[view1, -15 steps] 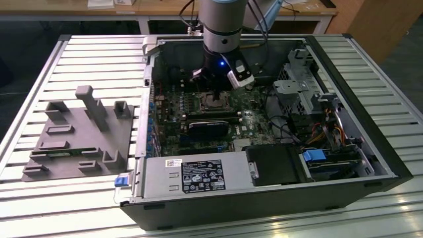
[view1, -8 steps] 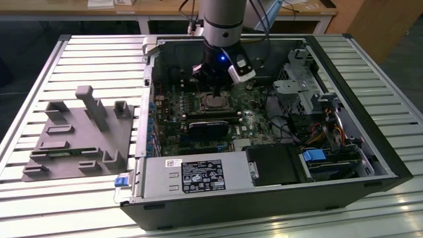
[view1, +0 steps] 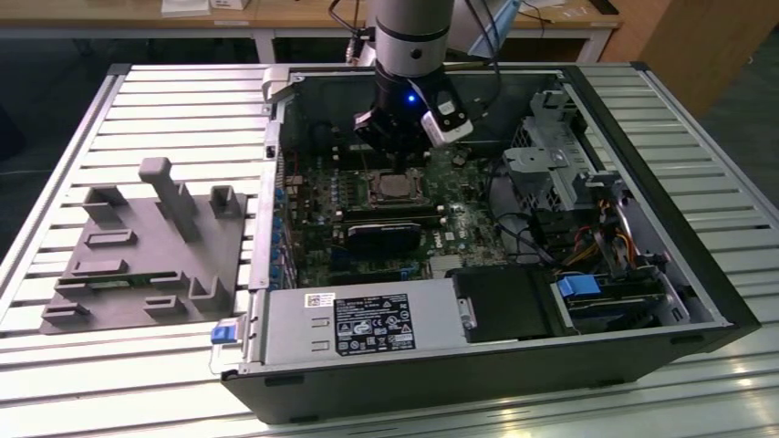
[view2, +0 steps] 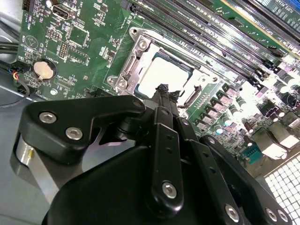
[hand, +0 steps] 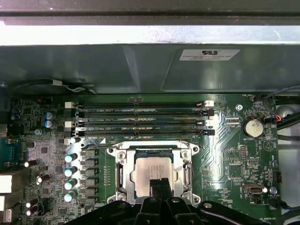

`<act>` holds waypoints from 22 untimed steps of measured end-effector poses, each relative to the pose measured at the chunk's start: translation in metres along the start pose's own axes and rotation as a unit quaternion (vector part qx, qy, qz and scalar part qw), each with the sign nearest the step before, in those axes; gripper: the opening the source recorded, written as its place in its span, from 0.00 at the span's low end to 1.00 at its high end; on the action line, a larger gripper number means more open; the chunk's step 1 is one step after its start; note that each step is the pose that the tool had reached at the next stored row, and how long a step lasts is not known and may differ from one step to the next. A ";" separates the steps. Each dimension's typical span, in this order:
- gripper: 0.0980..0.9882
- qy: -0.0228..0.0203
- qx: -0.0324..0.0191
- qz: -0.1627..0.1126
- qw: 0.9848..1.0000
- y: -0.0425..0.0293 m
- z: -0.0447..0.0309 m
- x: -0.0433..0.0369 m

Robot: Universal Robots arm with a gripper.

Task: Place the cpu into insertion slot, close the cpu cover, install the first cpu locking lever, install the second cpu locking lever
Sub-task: 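Install the first cpu locking lever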

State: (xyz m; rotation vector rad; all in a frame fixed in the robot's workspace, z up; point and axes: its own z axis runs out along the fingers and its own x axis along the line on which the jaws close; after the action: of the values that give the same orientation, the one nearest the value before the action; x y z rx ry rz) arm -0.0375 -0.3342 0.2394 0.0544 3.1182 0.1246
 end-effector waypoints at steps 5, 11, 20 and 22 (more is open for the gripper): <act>0.00 0.000 0.000 0.000 1.000 0.0000 0.0000 0.0000; 0.00 0.000 0.000 0.000 1.000 0.0000 -0.0005 0.0001; 0.00 0.000 0.000 0.000 1.000 0.0008 -0.0090 -0.0001; 0.00 0.000 0.000 0.000 1.000 0.0008 -0.0091 -0.0001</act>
State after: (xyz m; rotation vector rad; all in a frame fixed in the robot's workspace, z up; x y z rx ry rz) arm -0.0375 -0.3342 0.2485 0.0544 3.1179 0.1248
